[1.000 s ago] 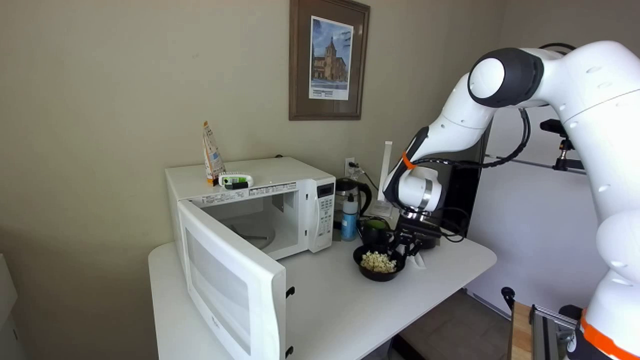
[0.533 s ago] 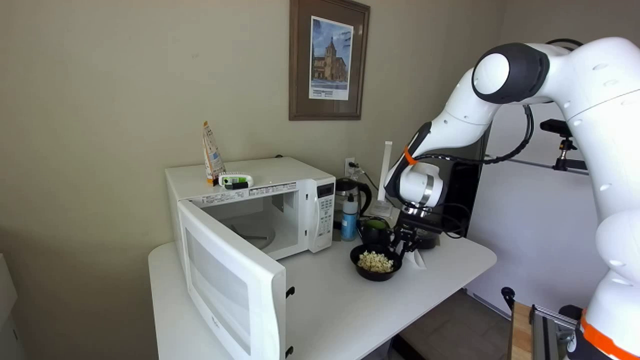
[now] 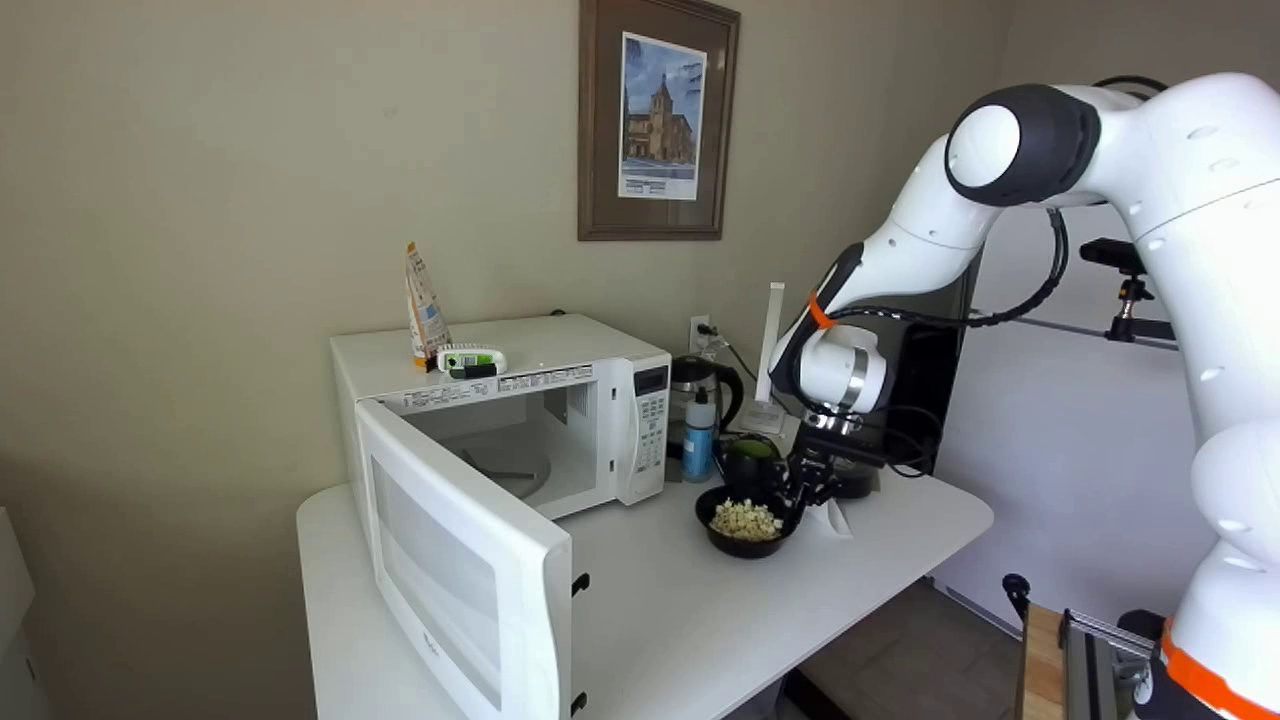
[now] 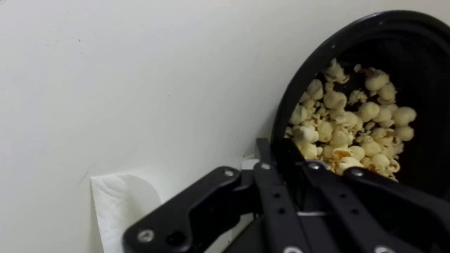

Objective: Put the black bowl in the microwave.

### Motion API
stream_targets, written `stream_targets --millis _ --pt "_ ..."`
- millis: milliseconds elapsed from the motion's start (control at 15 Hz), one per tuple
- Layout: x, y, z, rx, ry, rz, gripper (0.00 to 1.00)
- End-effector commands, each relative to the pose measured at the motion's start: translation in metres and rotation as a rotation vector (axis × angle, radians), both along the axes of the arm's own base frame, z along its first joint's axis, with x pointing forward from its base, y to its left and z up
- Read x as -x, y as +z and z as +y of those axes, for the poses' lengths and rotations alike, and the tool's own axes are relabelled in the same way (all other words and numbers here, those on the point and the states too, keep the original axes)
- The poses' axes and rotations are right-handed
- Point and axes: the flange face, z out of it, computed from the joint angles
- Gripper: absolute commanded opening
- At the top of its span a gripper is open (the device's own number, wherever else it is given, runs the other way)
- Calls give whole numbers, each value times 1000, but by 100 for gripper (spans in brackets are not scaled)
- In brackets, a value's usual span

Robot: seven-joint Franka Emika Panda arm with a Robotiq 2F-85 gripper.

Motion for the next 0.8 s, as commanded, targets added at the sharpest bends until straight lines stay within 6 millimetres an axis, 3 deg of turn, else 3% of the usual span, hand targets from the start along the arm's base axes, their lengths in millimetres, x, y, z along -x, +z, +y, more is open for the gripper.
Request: stream_targets --millis 0,400,733 --pt "8 26 4 -23 40 -18 3" --pt "17 68 18 -76 216 -115 2" --pt "24 74 37 -245 376 -193 2"
